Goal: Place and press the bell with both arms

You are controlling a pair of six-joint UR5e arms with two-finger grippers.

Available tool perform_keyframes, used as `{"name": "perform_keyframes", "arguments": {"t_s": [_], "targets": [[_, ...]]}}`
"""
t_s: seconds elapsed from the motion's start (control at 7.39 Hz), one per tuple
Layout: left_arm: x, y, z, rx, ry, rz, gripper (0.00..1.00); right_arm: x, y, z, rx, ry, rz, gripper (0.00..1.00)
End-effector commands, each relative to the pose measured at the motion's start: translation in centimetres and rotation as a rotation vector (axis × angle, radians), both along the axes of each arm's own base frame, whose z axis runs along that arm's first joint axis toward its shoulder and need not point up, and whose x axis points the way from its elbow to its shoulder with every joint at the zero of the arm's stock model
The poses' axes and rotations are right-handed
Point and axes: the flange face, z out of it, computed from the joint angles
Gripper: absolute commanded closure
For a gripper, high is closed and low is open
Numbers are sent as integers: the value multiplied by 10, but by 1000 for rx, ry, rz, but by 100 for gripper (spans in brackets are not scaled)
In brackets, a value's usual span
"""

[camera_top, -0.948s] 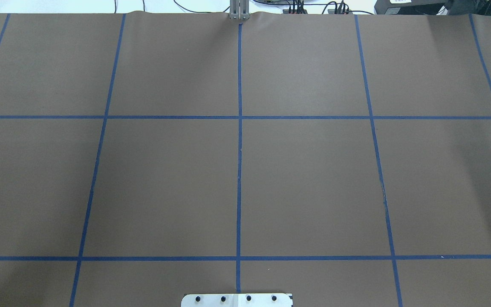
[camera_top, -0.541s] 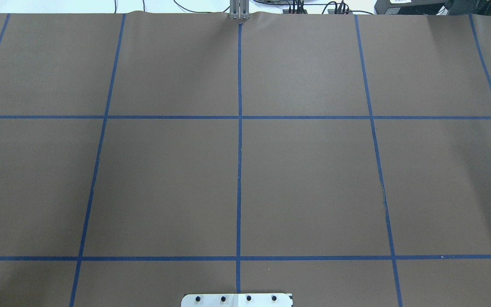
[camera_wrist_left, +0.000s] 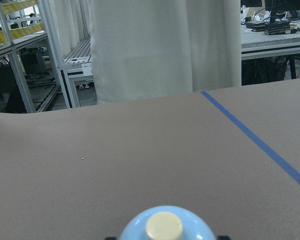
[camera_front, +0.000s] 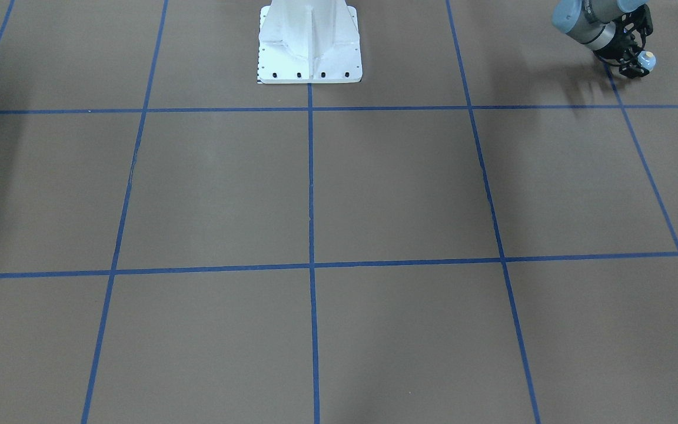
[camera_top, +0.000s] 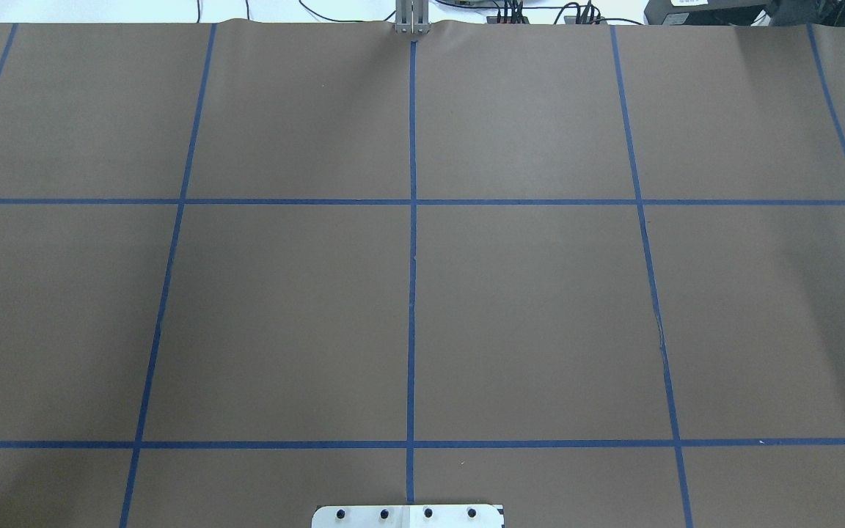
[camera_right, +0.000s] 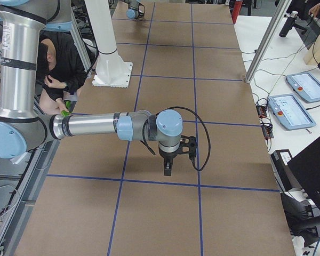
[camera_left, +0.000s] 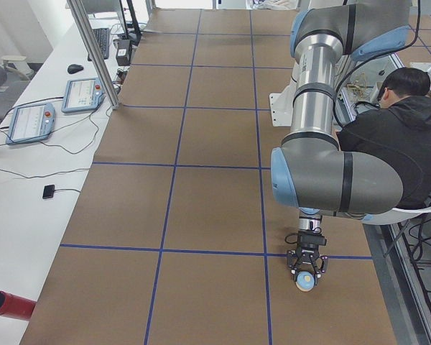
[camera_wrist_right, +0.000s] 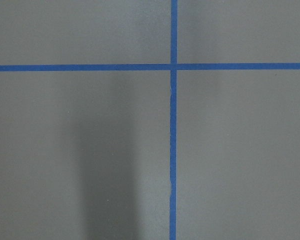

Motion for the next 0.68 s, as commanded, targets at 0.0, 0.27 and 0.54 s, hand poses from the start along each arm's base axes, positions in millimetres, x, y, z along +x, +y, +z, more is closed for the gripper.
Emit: {"name": "perform_keyframes", "arguments": {"t_s": [0.0, 0.27, 0.54], "targets": [[-48, -12, 6, -28, -20, 6, 100, 0, 0, 1, -2, 0, 0, 0], [-109, -30, -51, -87, -21, 105, 100, 1, -1, -1, 3, -2, 1, 0], [-120, -34, -103, -163, 2, 247, 100, 0, -5, -2, 4, -2, 0, 0]]}}
